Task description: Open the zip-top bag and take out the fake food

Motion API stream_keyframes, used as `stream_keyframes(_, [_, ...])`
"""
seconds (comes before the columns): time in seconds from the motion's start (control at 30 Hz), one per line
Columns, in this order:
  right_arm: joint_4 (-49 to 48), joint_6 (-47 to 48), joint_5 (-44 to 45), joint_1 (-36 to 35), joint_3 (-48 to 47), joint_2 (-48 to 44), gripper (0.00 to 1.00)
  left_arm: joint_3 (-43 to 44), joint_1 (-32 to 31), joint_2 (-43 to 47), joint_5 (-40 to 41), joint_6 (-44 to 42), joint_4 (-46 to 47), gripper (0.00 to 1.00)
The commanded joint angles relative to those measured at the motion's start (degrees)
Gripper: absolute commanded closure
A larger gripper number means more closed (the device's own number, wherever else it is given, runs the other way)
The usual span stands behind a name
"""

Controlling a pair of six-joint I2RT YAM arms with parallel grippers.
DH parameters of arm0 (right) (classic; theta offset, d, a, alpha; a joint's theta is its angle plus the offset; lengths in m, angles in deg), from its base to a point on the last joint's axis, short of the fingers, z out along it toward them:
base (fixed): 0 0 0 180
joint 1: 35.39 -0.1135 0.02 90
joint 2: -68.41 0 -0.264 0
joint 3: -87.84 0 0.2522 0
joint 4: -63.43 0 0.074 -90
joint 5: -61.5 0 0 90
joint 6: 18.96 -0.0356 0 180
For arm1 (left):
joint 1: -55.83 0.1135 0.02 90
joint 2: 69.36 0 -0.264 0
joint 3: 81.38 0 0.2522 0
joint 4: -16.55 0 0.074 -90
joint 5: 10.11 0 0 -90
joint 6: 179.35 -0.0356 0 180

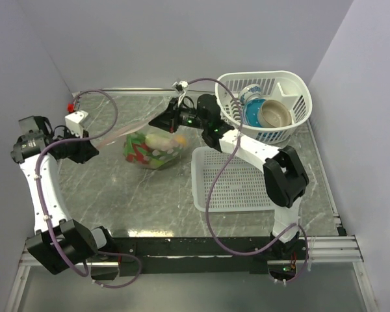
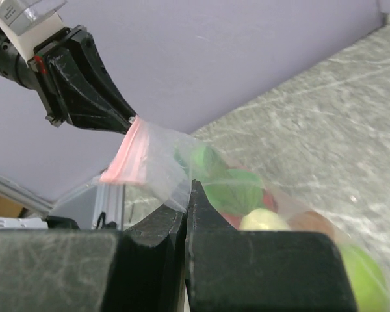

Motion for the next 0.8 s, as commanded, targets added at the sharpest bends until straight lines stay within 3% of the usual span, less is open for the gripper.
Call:
stream_keyframes(0.0, [-12.11, -4.39, 4.30, 2.51, -7.39, 3.30, 1.00, 5.93, 6.19, -3.13, 2.26, -5.27, -4.76, 0.93])
stream_keyframes(0.2, [-13.18, -7.38, 2.21, 2.25, -14.87, 7.88, 1.00, 13.49, 6.72, -6.92, -5.64, -1.23, -6.61, 0.89])
stream_keyframes(0.27, [-12.21, -7.13, 0.10, 1.81, -13.30, 5.96, 1.00, 15.33, 5.94, -7.62, -8.63, -7.77, -15.46, 0.84])
stream_keyframes(0.33, [-9.07, -3.37, -1.58, 0.07, -7.25, 3.24, 1.00, 14.03, 2.62, -7.28, -7.16, -6.51, -17.34, 0.79])
stream_keyframes(0.47, [-4.31, 4.64, -0.10, -4.42, 8.38, -7.81, 1.00, 4.91, -1.53, -0.70, -2.94, -12.56, -17.26, 0.75])
stream_keyframes(0.53, [0.94, 9.02, 2.44, -6.97, 15.60, -10.83, 0.99, 3.92, -4.07, -0.42, -1.53, -12.31, -17.26, 0.66])
stream_keyframes(0.6, [3.95, 10.54, 3.42, -10.13, 21.04, -14.00, 0.92, 4.70, -5.14, -1.73, -1.70, -11.34, -17.26, 0.58])
stream_keyframes(0.77, [3.52, 8.26, 7.37, -14.62, 32.40, -20.75, 0.65, 14.42, -6.55, -9.27, -5.21, -7.40, -17.26, 0.51])
